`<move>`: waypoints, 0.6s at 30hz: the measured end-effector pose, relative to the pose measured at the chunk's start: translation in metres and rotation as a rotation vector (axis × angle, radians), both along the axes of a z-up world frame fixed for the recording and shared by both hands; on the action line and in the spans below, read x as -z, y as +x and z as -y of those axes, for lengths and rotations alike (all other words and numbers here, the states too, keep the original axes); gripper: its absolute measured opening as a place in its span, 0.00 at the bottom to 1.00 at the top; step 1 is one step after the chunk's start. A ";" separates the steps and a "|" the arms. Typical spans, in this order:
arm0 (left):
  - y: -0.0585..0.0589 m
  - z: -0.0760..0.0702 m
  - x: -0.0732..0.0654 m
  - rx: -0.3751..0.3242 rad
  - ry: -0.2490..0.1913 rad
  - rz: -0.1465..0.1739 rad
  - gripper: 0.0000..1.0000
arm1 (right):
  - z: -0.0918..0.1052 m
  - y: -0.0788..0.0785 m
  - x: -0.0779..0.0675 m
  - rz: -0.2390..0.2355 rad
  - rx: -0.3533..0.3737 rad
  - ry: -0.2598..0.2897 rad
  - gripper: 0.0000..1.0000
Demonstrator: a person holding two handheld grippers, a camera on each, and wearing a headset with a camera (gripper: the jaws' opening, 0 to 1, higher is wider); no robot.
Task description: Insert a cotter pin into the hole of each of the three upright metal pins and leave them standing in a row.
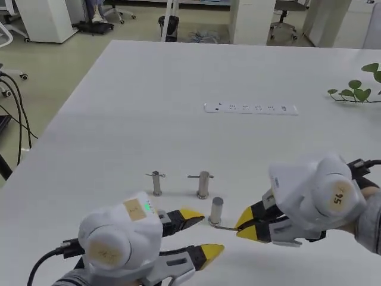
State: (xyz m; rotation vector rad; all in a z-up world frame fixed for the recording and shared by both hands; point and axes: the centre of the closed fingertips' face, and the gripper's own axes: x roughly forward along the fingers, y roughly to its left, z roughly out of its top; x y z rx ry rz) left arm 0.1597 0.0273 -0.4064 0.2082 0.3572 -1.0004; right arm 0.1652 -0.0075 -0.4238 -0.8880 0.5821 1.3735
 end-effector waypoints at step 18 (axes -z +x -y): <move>0.046 0.000 0.012 -0.216 -0.010 -0.007 0.35 | 0.025 0.037 0.017 0.043 0.116 -0.091 0.00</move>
